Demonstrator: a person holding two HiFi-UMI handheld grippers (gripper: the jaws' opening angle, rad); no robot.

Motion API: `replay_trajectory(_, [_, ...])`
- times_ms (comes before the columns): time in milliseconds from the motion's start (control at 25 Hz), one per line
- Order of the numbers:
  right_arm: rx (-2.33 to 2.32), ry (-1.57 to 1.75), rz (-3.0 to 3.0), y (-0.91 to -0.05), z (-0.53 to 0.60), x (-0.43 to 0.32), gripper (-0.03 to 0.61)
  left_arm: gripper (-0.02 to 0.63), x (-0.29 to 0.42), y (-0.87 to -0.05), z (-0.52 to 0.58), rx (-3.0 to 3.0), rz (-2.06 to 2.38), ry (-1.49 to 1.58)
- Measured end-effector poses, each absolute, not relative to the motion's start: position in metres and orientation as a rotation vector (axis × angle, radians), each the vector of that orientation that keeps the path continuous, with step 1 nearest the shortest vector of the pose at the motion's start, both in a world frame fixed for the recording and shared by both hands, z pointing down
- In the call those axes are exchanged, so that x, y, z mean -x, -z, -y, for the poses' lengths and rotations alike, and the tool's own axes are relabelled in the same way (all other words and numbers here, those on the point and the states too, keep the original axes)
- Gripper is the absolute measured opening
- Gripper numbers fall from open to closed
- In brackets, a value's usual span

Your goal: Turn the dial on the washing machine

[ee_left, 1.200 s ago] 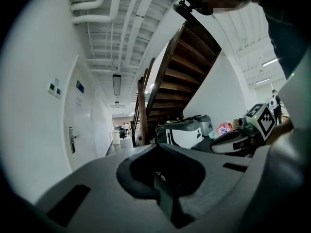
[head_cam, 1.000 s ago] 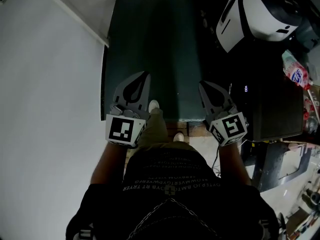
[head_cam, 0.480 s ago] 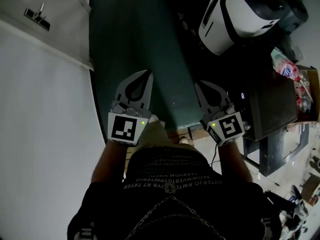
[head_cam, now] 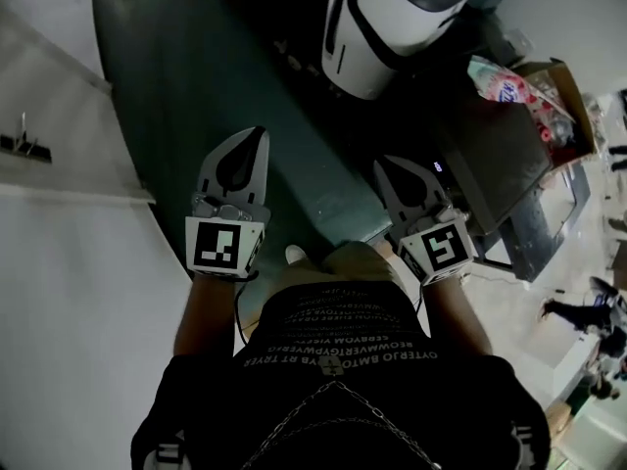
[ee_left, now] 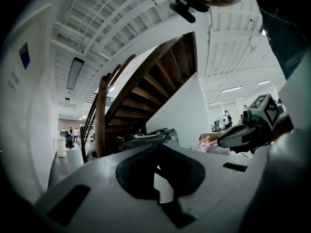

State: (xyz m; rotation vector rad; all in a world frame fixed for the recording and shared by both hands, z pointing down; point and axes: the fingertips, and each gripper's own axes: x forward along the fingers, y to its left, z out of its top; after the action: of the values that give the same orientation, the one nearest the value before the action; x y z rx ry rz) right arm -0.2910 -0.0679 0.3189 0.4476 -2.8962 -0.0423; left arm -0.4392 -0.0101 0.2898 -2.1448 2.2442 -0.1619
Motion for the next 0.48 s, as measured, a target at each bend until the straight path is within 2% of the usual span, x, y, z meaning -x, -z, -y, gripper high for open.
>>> replay_trajectory(480, [-0.928,-0.050,2.828,-0.311,0.186,0.158,-0.003,0.003,0.296,-0.264,0.174,2.477,-1.773,0.158])
